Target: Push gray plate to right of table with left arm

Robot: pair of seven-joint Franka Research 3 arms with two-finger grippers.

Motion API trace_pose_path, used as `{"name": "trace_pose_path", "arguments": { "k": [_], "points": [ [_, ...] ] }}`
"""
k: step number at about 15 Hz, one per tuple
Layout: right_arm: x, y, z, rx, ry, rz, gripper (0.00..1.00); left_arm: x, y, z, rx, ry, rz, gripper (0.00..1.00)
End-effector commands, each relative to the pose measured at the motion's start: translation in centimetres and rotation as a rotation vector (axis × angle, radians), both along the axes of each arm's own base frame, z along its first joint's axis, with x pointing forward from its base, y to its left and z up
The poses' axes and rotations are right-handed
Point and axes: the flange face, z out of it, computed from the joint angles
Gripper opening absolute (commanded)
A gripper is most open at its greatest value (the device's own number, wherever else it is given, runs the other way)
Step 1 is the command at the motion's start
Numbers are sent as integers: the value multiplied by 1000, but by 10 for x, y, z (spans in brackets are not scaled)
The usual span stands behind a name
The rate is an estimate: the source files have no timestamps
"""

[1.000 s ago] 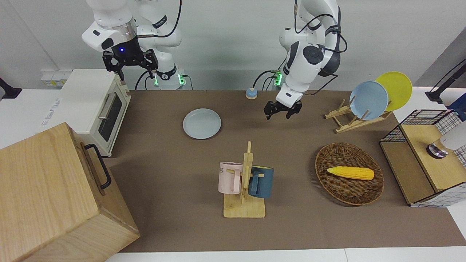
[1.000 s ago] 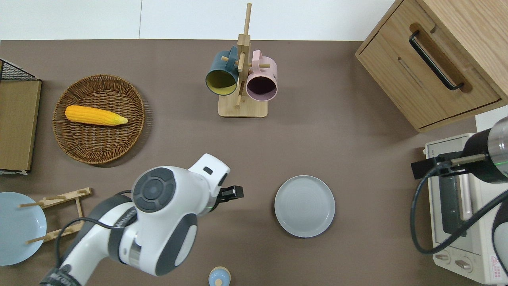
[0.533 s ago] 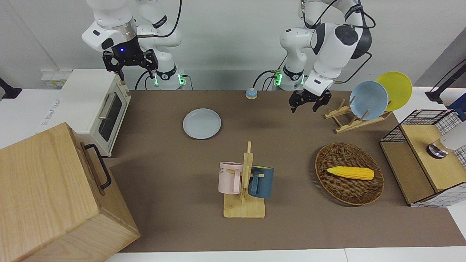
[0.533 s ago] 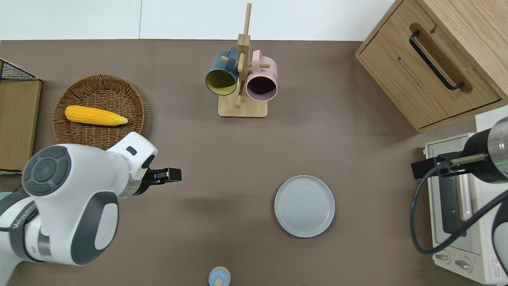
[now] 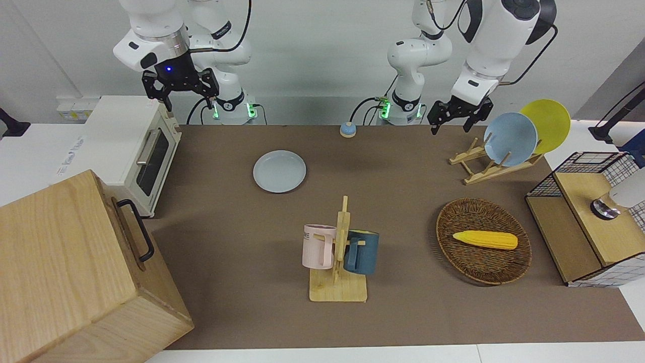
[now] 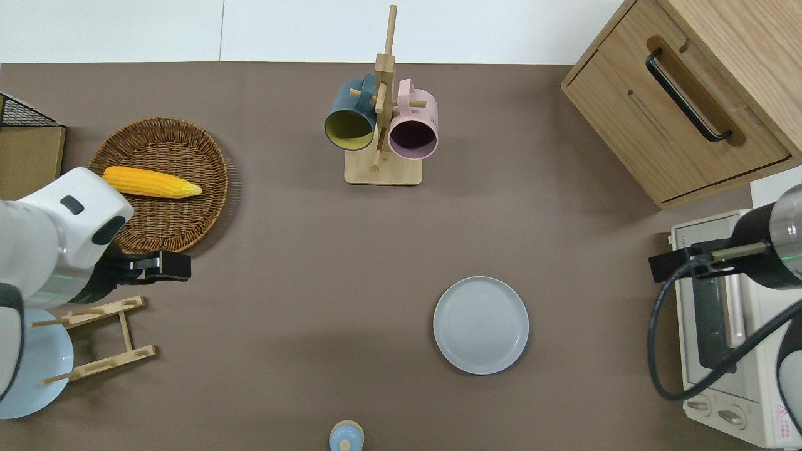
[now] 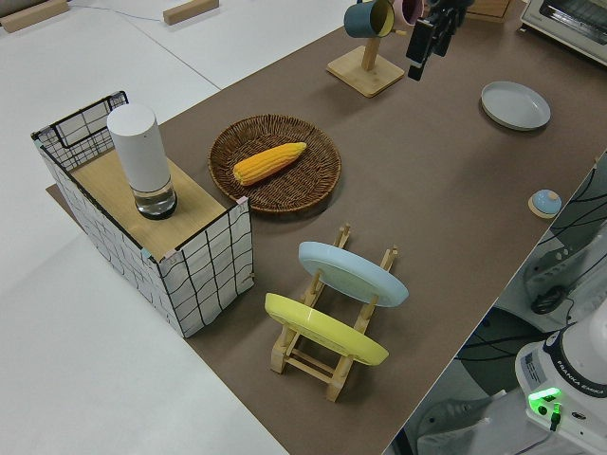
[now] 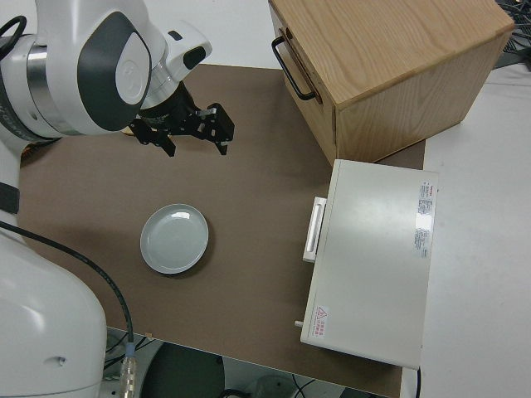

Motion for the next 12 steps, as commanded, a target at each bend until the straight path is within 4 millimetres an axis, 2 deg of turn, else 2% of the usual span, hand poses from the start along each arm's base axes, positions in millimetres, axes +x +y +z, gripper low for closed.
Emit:
{"name": "trace_pose_path", "arguments": {
  "k": [1, 5, 12],
  "points": [
    [-5, -1, 2, -1, 6, 4, 996, -4, 19, 39, 21, 9, 5, 993],
    [-5, -1, 2, -3, 6, 4, 996, -8, 29, 38, 22, 47, 30, 993],
    [-5, -1, 2, -3, 6, 4, 996, -7, 23, 38, 22, 34, 21, 993]
  ]
}}
